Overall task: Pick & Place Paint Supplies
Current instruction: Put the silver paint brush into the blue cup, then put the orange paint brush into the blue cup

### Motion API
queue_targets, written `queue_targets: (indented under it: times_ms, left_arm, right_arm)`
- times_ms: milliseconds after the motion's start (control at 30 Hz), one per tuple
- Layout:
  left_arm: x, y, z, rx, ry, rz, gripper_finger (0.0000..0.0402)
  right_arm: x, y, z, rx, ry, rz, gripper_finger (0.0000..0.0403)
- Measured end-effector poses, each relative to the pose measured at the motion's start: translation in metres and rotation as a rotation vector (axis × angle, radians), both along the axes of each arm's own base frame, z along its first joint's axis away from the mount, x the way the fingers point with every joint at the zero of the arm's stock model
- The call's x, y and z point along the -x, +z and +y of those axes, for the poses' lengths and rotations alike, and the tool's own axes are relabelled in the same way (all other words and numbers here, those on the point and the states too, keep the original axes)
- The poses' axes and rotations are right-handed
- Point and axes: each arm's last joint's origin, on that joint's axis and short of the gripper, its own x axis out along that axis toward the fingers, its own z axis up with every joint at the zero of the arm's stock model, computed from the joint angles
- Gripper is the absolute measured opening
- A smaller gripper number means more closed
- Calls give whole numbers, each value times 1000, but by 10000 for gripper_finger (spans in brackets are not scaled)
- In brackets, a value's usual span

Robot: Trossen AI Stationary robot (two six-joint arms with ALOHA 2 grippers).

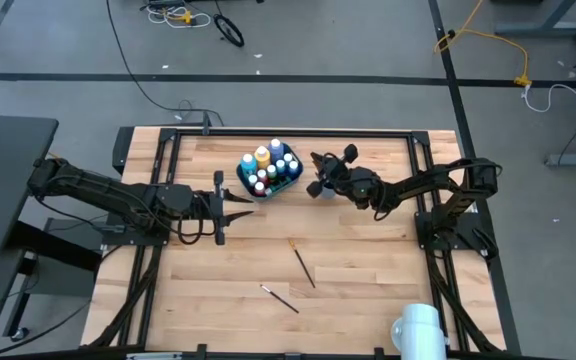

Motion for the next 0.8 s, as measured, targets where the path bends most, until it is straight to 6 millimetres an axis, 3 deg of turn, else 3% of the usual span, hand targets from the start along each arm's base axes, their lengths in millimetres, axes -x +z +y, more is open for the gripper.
queue_targets:
  times_ms: [467, 633, 800]
  left_arm:
    - [0, 0, 0, -1, 0, 3, 119]
    - [0, 0, 0, -1, 0, 3, 119]
    - [0, 0, 0, -1, 0, 4, 119]
  right_arm:
    - [0, 3, 3, 38, -13, -5, 79]
    - [-5, 13, 23, 60, 149, -105, 92]
    - [-14, 24, 56, 49, 391, -197, 102]
